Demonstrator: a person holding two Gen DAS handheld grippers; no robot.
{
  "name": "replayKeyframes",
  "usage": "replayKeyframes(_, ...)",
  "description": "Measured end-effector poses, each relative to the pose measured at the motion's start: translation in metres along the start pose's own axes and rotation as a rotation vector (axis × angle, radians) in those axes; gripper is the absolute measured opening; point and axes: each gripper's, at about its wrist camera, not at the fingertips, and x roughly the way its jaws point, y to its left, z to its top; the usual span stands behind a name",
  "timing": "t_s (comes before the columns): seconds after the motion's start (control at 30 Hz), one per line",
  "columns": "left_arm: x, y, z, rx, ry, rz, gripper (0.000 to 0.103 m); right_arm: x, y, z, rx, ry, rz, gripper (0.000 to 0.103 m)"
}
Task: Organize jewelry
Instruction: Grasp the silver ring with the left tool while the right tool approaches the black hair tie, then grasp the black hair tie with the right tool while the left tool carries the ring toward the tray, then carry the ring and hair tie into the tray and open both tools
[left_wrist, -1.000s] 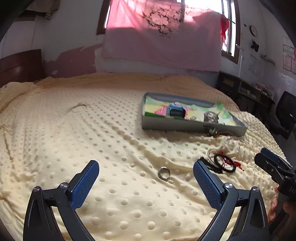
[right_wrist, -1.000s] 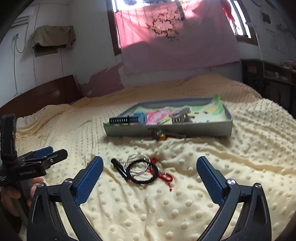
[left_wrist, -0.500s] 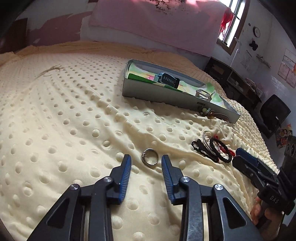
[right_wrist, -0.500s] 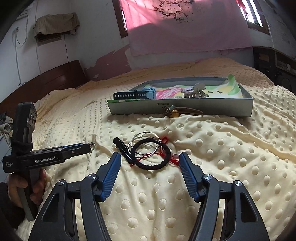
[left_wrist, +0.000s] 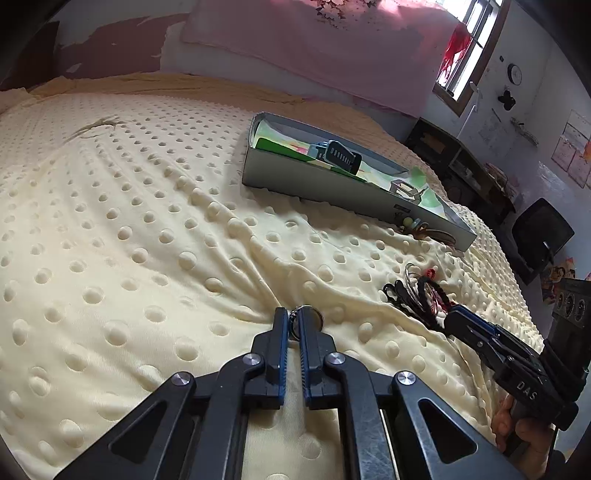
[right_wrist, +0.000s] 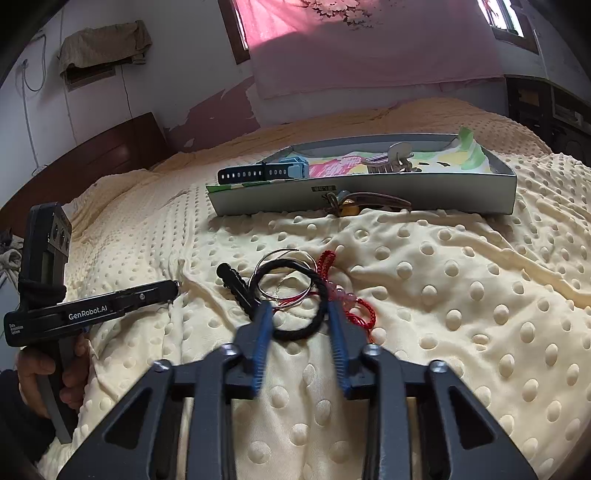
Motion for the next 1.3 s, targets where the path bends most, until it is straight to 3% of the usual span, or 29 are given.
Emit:
replayKeyframes(0.17, -0.001, -0.002, -0.001, 0.017, -0.006, -0.007, 0.006, 0.0, -0.002, -0.001, 0.009, 0.002, 0.006, 0.006)
replayKeyframes(0.63, -0.018, -0.01, -0.003, 0.047, -0.074, -0.082, 0.005, -0.021, 0.0, -0.002, -0.002, -0.103, 0.024, 0.005)
replayKeyframes(0.93, -0.017, -0.051, 0.038, 0.097, -0.11, -0.092, 0.005, -0.034, -0.029, 0.019, 0.115, -0.218, 0.052, 0.005)
replayKeyframes(1.13, 0.011, -0.089, 0.085, 0.121, -0.151, -0.12, 0.005, -0.029, -0.064, 0.072, 0.153, -0.328, -0.068, 0.005)
replayKeyframes(1.3, 0.05, -0.102, 0.112, 0.102, -0.155, -0.106, 0.005, -0.003, -0.086, 0.106, 0.157, -0.33, -0.155, 0.005)
